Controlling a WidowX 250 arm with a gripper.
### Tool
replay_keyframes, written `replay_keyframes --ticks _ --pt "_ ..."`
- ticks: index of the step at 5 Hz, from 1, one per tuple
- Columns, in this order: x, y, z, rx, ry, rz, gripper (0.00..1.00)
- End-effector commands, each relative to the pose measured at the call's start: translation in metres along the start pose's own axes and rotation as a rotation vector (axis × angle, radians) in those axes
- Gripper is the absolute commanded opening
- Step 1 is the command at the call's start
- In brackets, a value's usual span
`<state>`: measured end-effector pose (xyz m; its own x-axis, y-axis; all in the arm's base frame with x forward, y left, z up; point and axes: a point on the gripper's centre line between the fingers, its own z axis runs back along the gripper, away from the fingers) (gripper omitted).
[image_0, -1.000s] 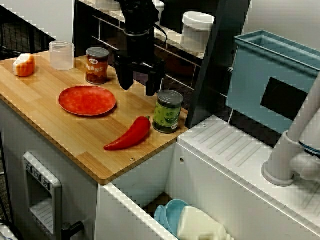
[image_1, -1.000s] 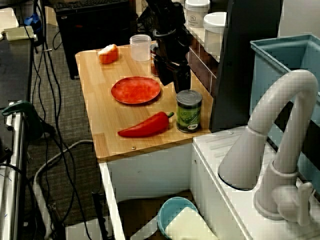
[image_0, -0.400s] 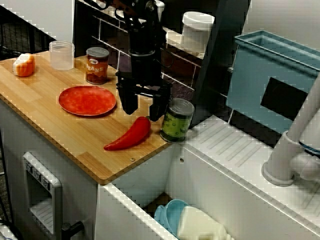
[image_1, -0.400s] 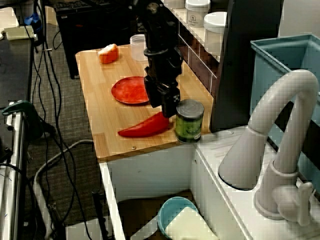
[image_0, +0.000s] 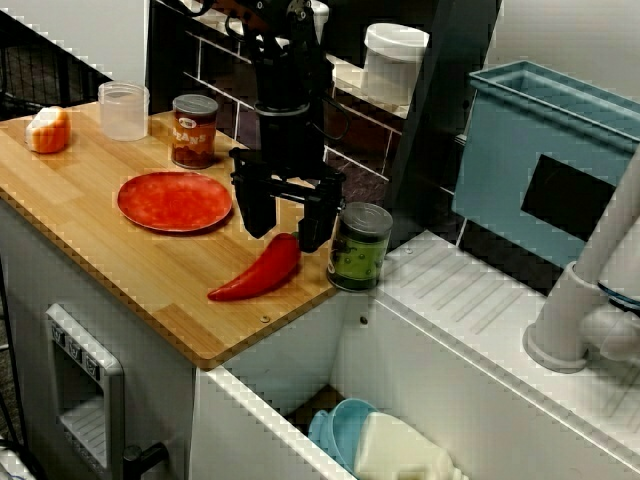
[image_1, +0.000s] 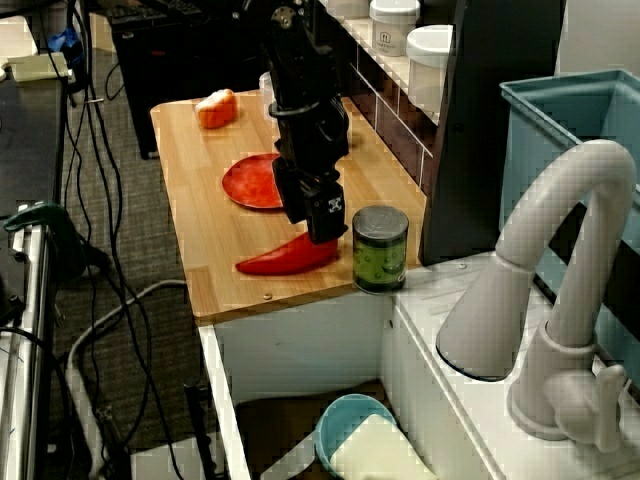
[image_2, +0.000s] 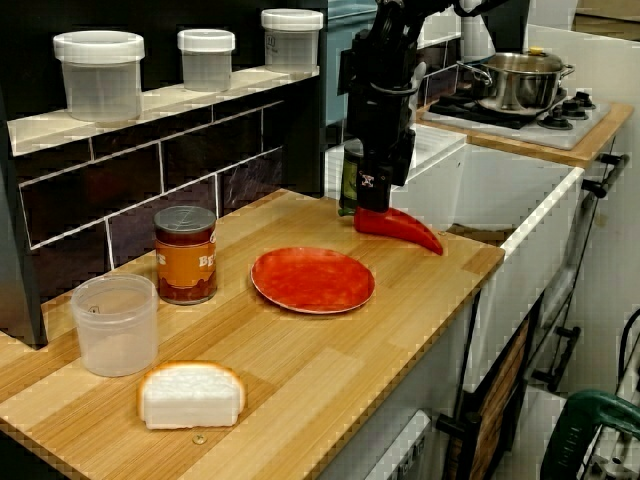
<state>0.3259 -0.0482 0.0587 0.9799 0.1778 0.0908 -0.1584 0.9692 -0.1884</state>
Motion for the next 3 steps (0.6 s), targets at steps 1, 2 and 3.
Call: replay_keyframes --ticks 1,2,3 --pt "0.005 0.021 0.041 -0.006 -0.073 0.014 1.00" --pt "0.018 0.029 0.045 0.003 -0.097 0.034 1.00" --pt "0.031 0.030 0.048 0.003 -0.100 0.050 1.00"
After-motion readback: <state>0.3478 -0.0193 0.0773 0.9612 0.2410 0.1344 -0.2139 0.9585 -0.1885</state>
